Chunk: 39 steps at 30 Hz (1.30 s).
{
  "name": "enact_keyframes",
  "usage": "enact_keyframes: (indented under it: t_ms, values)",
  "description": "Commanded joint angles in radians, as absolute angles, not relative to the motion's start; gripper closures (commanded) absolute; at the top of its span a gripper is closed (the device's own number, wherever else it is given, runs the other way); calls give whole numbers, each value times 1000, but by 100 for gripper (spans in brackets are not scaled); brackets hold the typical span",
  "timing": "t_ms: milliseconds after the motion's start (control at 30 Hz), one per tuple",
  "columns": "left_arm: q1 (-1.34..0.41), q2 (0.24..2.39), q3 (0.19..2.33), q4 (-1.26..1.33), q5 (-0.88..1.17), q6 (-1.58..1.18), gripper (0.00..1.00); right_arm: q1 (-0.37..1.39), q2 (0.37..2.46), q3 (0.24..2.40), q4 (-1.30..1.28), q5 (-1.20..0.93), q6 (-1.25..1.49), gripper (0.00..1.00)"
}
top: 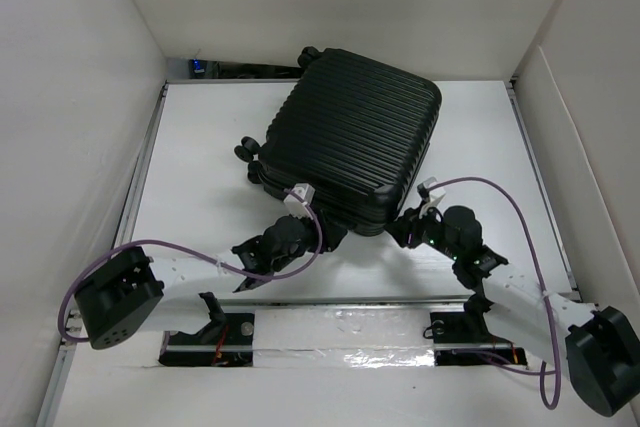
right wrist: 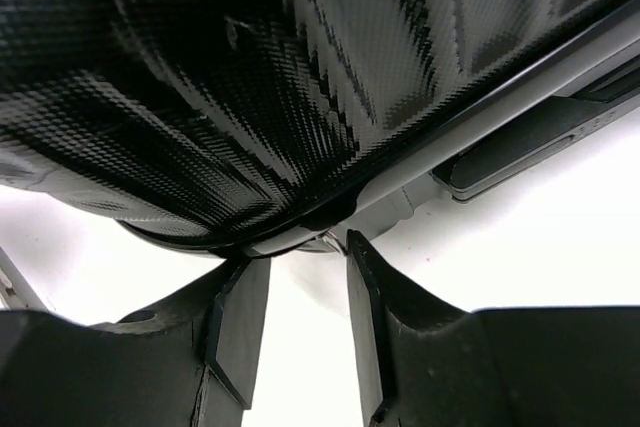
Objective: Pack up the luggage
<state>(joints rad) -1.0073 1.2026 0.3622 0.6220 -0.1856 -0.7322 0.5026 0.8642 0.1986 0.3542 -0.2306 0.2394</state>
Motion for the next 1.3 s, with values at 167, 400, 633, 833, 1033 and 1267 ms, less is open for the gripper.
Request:
enact_keyframes:
  t_ms: [167,400,633,833,1033,1267]
  values:
    - [-1003,1230,437,658,-149,-692,64,514,847,206,508,-118,244,45]
    - [-1003,1258,451,683,-120,-673,64,535,842,199,589,-100,224,72]
    - [-1003,1318,491,733,-101,-661,64,601,822,190,611,-57,233,100]
    - [-1003,1380,560,785,-120,-646,64,753,833,186,539,-14,301,100]
    - [-1003,1457,630,815,-161,-632,64,1010,838,179,468,109,399,100]
    - [-1003,1483,652,827,-204,-649,63,1207,862,254,350,202,425,100]
